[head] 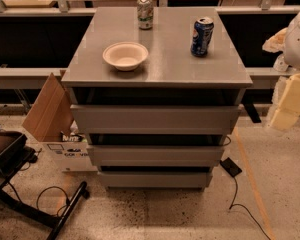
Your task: Open top drawer
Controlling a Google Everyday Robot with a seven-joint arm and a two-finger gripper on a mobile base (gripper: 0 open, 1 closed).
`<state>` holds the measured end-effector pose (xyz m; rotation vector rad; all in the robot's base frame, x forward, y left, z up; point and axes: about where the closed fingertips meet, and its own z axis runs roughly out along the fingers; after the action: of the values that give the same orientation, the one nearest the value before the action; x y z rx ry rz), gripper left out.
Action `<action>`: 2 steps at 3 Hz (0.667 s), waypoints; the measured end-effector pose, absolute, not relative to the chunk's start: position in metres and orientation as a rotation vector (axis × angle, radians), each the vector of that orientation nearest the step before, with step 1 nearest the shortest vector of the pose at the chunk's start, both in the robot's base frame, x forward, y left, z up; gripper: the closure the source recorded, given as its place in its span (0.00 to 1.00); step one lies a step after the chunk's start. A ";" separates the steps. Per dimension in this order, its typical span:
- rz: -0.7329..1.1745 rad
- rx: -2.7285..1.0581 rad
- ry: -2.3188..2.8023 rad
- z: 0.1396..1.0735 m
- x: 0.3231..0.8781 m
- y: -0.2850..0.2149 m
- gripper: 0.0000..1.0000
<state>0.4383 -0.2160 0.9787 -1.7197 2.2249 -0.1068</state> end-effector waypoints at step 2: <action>-0.131 -1.725 2.222 0.969 0.440 -0.214 0.00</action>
Offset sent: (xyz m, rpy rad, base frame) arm 0.0067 0.0044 -0.0348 -0.0450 -0.0083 0.0051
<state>0.4405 -0.2141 0.9690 -1.7249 2.2216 -0.1312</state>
